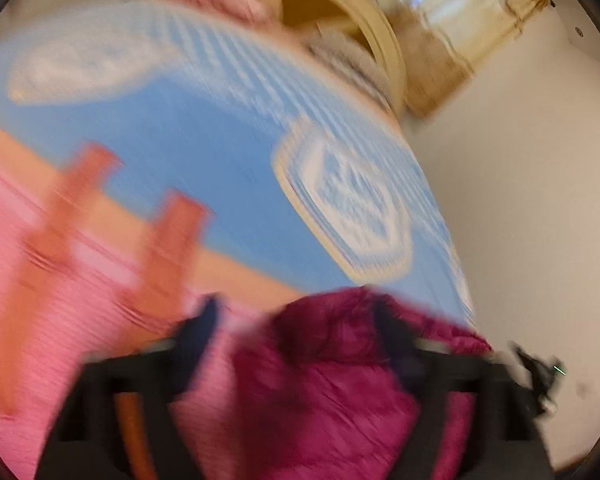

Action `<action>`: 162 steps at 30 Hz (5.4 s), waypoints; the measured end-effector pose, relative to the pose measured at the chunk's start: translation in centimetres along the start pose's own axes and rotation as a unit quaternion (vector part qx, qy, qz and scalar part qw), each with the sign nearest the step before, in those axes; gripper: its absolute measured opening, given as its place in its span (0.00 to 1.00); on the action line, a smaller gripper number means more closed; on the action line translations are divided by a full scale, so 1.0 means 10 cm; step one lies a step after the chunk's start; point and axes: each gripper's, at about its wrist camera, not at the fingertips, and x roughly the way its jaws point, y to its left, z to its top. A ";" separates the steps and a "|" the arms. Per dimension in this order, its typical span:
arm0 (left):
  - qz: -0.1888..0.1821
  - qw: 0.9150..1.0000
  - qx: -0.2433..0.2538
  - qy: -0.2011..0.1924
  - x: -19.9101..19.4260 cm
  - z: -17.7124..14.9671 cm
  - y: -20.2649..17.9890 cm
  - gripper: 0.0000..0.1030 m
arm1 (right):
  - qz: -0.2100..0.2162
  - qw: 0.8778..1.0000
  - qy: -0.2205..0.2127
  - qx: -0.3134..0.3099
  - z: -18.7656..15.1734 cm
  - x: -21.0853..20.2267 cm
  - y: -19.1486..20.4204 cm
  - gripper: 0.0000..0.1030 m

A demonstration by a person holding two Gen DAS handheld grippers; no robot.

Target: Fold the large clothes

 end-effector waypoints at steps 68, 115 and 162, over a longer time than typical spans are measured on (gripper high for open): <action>0.222 0.963 0.153 0.008 1.49 -0.78 -0.76 1.00 | -0.154 0.965 0.065 -0.200 -0.95 1.01 0.14 0.14; -0.042 0.997 -0.033 -0.054 -0.05 -1.97 -0.24 0.98 | -0.007 0.959 0.115 -0.259 -2.54 0.73 1.13 0.13; -0.020 0.963 0.247 -0.110 -0.90 -1.64 -1.33 0.17 | 0.187 0.940 0.272 -0.087 -3.23 0.45 1.67 0.13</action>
